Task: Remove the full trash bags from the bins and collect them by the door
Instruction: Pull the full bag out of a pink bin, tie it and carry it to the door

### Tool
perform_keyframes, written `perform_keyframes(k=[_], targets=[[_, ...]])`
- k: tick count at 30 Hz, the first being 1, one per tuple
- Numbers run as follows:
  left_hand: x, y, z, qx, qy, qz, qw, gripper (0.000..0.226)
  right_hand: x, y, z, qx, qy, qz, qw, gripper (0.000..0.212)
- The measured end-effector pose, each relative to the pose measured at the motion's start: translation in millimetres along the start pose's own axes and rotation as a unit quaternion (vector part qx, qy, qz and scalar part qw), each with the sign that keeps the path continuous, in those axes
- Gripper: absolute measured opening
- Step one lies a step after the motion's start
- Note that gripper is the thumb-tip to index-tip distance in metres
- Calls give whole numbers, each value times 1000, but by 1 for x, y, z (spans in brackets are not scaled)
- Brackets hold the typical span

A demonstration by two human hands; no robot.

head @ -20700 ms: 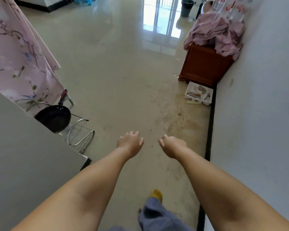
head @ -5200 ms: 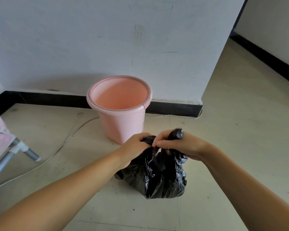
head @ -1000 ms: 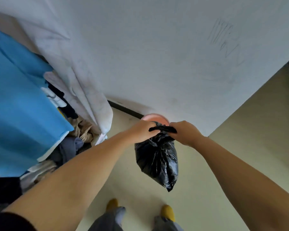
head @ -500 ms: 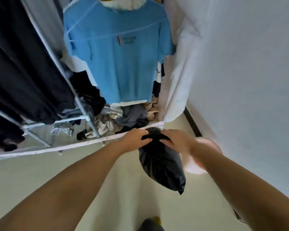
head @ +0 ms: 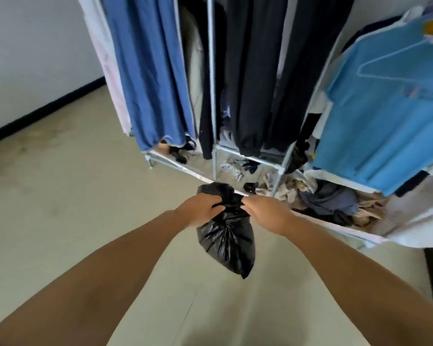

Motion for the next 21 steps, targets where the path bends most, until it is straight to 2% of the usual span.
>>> perform_keyframes(k=[7,11,16,21], targets=[[-126,-57,-147,32,-121,-6,992,24,-183,14,81,-35,-122,-6,992,22],[-191,-73,-217,69,-188,-19,979,24,-269,36,126,-75,-187,-15,979,27],[-265,-101,-266,106,-246,-20,963,25,-347,56,194,-101,-248,-20,963,31],[-355,-146,-273,131,-282,-28,950,25,-399,62,292,-110,-284,-31,952,28]])
Point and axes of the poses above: each hand's wrist, its own z-axis towards the middle knuckle, its own y-axis out of the palm, x = y × z, the point moved 9 cm from there along z, towards the middle knuckle, and after that the axes turned 13 degrees about y, right-handed, at the moved point
